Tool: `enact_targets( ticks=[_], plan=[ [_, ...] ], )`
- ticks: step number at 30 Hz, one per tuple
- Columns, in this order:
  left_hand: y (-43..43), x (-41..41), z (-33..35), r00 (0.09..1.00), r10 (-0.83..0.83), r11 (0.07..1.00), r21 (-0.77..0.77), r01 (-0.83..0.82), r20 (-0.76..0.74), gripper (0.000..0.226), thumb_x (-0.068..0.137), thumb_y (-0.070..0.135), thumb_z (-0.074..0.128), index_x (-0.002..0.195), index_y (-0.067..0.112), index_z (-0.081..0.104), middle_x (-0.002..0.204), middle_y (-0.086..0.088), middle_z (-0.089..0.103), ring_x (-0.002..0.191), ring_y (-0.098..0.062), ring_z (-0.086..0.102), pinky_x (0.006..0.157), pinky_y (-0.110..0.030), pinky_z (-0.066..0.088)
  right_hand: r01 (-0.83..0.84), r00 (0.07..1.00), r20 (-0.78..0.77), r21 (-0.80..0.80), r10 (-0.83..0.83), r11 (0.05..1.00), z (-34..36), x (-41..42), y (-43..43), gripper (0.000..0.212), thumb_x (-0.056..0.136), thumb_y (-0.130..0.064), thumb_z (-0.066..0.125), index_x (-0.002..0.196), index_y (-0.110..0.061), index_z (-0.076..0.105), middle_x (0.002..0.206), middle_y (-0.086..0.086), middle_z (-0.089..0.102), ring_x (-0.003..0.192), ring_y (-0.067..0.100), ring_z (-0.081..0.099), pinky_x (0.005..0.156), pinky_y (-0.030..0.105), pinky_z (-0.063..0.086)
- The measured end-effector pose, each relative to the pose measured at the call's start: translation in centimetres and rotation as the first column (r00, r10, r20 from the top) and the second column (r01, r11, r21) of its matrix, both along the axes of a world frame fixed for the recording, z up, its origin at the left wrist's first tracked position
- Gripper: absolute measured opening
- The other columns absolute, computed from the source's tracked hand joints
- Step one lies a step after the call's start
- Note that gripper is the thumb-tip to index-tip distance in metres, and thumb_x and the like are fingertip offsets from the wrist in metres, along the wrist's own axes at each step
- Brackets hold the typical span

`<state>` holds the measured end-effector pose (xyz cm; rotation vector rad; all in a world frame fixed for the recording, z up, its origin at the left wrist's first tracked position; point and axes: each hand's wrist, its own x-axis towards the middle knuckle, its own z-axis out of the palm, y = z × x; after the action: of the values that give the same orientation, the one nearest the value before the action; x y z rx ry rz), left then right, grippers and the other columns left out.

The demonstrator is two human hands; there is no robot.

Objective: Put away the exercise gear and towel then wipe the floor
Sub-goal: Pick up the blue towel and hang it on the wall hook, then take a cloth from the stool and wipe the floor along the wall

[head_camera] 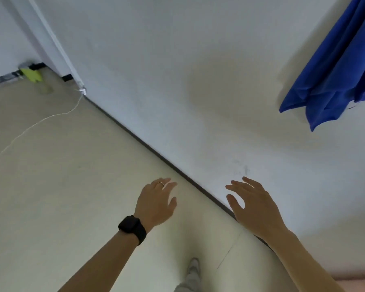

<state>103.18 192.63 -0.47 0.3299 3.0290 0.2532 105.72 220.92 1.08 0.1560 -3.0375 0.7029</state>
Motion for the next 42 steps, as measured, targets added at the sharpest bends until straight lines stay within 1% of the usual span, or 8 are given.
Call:
enact_targets(
  ticks=[3,6,11,15,22,27,34,42],
  plan=[
    [-7.1,6.1,0.8,0.974,0.228,0.973,-0.030,-0.227,0.015,0.052,0.092,0.045,0.040,0.143,0.032,0.047,0.150,0.005,0.045,0.142,-0.015,0.035,0.113,-0.034,0.030,-0.182,0.983,-0.009,-0.031,0.182,0.983,0.6,-0.1,-6.6,0.035,0.099,-0.047,0.045,0.131,-0.042,0.057,0.142,-0.027,0.048,0.144,0.000,0.021,0.113,0.029,0.029],
    [-14.5,12.9,2.6,0.885,0.464,0.884,-0.046,-0.465,-0.031,0.048,0.097,0.042,0.046,0.144,0.035,0.043,0.150,0.009,0.043,0.143,-0.012,0.031,0.115,-0.032,0.025,-0.411,0.911,-0.036,-0.036,0.410,0.911,1.9,0.8,-15.1,0.037,0.099,-0.047,0.043,0.134,-0.042,0.054,0.143,-0.026,0.047,0.144,0.001,0.022,0.114,0.029,0.026],
    [-25.2,25.4,5.4,0.625,0.772,0.630,0.016,-0.776,-0.117,0.047,0.096,0.042,0.048,0.142,0.038,0.045,0.148,0.012,0.045,0.139,-0.011,0.034,0.114,-0.031,0.024,-0.718,0.691,-0.115,0.002,0.714,0.696,3.5,5.5,-29.9,0.037,0.098,-0.047,0.047,0.132,-0.037,0.058,0.139,-0.019,0.055,0.142,0.008,0.033,0.113,0.033,0.032],
    [-32.0,35.2,6.3,0.425,0.896,0.435,0.057,-0.899,-0.131,0.046,0.096,0.042,0.048,0.142,0.039,0.044,0.148,0.012,0.043,0.138,-0.013,0.035,0.113,-0.032,0.026,-0.856,0.508,-0.147,0.018,0.849,0.516,5.0,11.2,-41.1,0.036,0.098,-0.043,0.049,0.131,-0.032,0.059,0.137,-0.018,0.057,0.142,0.012,0.035,0.111,0.037,0.037],
    [-44.5,52.1,4.6,0.189,0.976,0.197,0.068,-0.978,-0.110,0.044,0.093,0.041,0.051,0.137,0.037,0.051,0.142,0.009,0.052,0.131,-0.017,0.045,0.108,-0.037,0.036,-0.956,0.285,-0.124,0.037,0.951,0.291,4.6,23.6,-59.3,0.038,0.099,-0.045,0.044,0.135,-0.037,0.054,0.142,-0.023,0.050,0.145,0.007,0.027,0.112,0.029,0.027],
    [-51.6,60.8,4.9,0.043,0.990,0.051,0.060,-0.997,-0.134,0.044,0.092,0.043,0.052,0.136,0.038,0.052,0.142,0.011,0.053,0.130,-0.017,0.048,0.107,-0.037,0.038,-0.987,0.155,-0.100,0.034,0.983,0.159,4.6,30.4,-69.5,0.039,0.100,-0.044,0.044,0.137,-0.037,0.051,0.143,-0.024,0.049,0.146,0.007,0.025,0.113,0.025,0.024],
    [-60.0,66.7,1.7,-0.110,0.991,-0.104,0.079,-0.991,-0.079,0.045,0.095,0.041,0.049,0.140,0.038,0.049,0.146,0.013,0.048,0.134,-0.016,0.044,0.111,-0.035,0.032,-0.999,0.010,-0.070,0.030,0.997,0.013,2.2,34.6,-82.3,0.035,0.098,-0.039,0.052,0.132,-0.031,0.059,0.135,-0.021,0.057,0.141,0.014,0.037,0.109,0.031,0.034],
    [-71.3,69.3,-1.3,-0.310,0.950,-0.308,0.060,-0.950,-0.028,0.044,0.094,0.042,0.049,0.138,0.040,0.051,0.143,0.012,0.051,0.133,-0.017,0.045,0.111,-0.036,0.033,-0.983,-0.183,-0.027,0.023,0.983,-0.182,-0.4,36.4,-100.0,0.037,0.097,-0.041,0.052,0.132,-0.032,0.058,0.134,-0.018,0.059,0.138,0.014,0.040,0.108,0.030,0.035]
  ],
)
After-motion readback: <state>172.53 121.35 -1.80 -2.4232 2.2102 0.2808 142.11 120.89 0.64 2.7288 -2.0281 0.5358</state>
